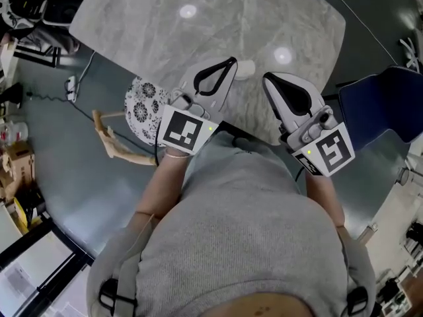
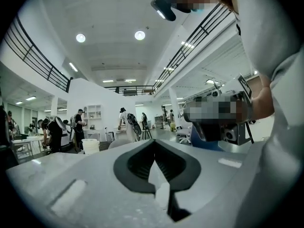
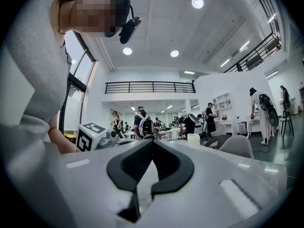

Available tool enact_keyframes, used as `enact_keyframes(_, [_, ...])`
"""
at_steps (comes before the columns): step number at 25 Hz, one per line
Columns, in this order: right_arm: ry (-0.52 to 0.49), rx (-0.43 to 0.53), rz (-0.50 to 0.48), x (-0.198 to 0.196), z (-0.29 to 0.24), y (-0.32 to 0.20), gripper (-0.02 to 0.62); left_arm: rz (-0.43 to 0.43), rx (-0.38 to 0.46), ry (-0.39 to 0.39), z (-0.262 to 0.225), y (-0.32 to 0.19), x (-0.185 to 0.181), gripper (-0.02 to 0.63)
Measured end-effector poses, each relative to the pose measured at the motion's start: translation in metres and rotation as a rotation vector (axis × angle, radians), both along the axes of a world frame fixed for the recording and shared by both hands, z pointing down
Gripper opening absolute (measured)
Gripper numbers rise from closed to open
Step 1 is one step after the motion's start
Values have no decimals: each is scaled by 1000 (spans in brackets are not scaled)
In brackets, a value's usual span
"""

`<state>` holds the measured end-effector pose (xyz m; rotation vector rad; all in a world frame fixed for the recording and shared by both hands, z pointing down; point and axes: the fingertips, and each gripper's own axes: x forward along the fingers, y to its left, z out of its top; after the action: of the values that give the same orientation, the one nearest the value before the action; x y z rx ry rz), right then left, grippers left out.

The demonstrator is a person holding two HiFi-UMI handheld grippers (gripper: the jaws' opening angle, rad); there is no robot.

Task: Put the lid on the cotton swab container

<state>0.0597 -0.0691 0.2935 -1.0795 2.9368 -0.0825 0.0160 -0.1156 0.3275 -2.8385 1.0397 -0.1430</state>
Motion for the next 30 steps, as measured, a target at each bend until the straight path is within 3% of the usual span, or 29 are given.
enact_keyframes(9, [-2, 6, -68, -4, 9, 20, 3, -104, 49, -23, -14, 24, -5, 0])
enact_keyframes(19, [-11, 29, -63, -19, -2, 47, 3, -88, 65, -35, -28, 58, -18, 0])
enact_keyframes(30, [-31, 26, 15, -54, -9, 116, 3, -14, 55, -46, -33, 135, -47, 0])
